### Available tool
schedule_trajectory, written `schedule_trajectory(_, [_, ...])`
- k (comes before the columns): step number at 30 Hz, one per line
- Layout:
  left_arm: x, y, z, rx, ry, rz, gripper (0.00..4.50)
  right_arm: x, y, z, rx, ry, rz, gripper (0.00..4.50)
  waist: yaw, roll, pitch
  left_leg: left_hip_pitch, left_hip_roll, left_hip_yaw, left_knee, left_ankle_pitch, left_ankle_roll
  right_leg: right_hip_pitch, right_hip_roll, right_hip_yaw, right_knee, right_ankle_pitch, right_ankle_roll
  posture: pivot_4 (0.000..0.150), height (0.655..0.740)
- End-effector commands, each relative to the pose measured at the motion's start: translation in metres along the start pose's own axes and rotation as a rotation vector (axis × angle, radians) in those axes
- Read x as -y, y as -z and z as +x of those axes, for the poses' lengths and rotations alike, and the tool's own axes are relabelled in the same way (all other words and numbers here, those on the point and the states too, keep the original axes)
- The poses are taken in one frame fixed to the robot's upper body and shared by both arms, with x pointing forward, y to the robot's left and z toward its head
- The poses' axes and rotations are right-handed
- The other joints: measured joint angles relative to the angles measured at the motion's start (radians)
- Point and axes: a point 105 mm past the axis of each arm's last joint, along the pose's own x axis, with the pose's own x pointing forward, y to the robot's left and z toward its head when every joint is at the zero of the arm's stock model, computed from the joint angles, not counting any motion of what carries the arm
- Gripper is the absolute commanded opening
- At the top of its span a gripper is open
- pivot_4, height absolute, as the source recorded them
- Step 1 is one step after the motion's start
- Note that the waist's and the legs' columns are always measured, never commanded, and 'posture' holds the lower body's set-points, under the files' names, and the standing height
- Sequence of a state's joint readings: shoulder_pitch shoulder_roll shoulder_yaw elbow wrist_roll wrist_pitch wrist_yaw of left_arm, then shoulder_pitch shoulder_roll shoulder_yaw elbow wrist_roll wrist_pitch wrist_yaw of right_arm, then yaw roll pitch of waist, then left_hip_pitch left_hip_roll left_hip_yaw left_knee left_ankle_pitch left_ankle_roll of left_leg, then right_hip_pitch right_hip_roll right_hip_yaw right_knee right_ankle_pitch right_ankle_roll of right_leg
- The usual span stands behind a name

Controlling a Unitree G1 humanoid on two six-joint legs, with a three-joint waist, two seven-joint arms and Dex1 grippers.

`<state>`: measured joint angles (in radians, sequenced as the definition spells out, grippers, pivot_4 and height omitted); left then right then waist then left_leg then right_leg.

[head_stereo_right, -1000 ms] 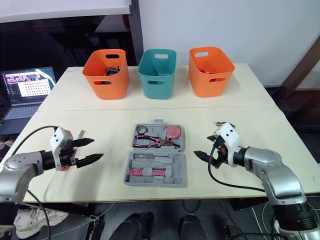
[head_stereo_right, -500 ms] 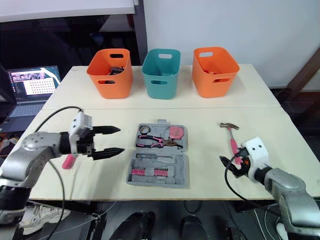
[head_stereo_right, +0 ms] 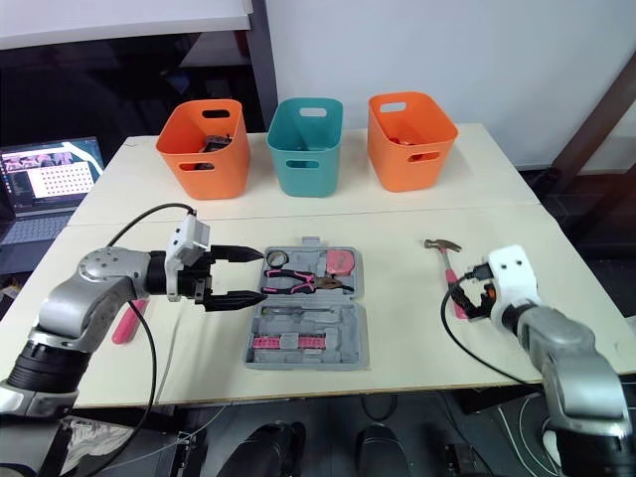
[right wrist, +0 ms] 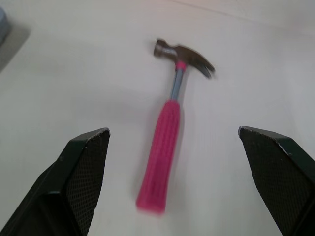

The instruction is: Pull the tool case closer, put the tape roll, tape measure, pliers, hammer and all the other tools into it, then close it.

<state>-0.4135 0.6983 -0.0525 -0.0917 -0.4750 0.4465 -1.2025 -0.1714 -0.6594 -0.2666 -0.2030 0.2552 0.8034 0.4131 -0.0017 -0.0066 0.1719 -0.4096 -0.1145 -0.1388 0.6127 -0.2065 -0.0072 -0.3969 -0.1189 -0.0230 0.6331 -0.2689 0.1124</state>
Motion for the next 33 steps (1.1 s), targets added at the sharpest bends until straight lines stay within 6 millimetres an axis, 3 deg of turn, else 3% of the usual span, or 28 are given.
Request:
schedule_trajectory(1, [0.0, -0.011, -0.007, 0.019, -0.053, 0.056, 4.5, 0.006, -0.007, 0.018, -0.024, -0.024, 0.044, 4.44, 0.002, 0.0, 0.0, 0.0, 0.0, 0.0, 0.0, 0.0, 0.0, 0.0, 0.0, 0.0, 0.0, 0.0, 0.0, 0.15, 0.74])
schedule_trajectory(11, [0.012, -0.003, -0.023, -0.001, -0.166, 0.034, 4.5, 0.006, 0.0, 0.08, -0.11, -0.065, 0.183, 4.44, 0.0, 0.0, 0.0, 0.0, 0.0, 0.001, -0.001, 0.0, 0.0, 0.0, 0.0, 0.001, 0.0, 0.001, 0.0, 0.15, 0.74])
schedule_trajectory(19, [0.014, -0.001, -0.028, -0.008, -0.221, 0.023, 4.5, 0.007, 0.019, 0.101, -0.19, -0.04, 0.231, 4.44, -0.014, 0.001, 0.0, 0.0, 0.0, 0.001, 0.0, 0.0, 0.0, 0.0, 0.001, 0.001, 0.0, 0.001, 0.0, 0.15, 0.74])
schedule_trajectory(22, [0.015, -0.001, -0.027, -0.004, -0.23, 0.022, 4.5, 0.007, 0.023, 0.103, -0.192, -0.04, 0.246, 3.53, -0.015, 0.0, 0.0, 0.001, 0.0, 0.002, 0.0, 0.0, 0.0, 0.001, 0.001, 0.001, 0.0, 0.002, 0.0, 0.15, 0.74])
schedule_trajectory(29, [0.012, 0.001, -0.023, 0.007, -0.234, 0.011, 4.5, 0.001, 0.023, 0.105, -0.198, -0.081, 0.211, 0.11, -0.018, 0.0, 0.0, 0.002, 0.001, 0.003, 0.0, 0.0, 0.0, 0.001, 0.002, 0.003, 0.0, 0.002, 0.0, 0.15, 0.74])
schedule_trajectory(33, [0.01, 0.004, -0.019, 0.012, -0.215, 0.007, 4.5, -0.008, 0.022, 0.095, -0.227, -0.136, 0.139, 0.04, -0.015, 0.001, 0.0, 0.002, 0.001, 0.003, 0.0, 0.0, 0.0, 0.001, 0.003, 0.005, 0.0, 0.002, 0.0, 0.15, 0.74])
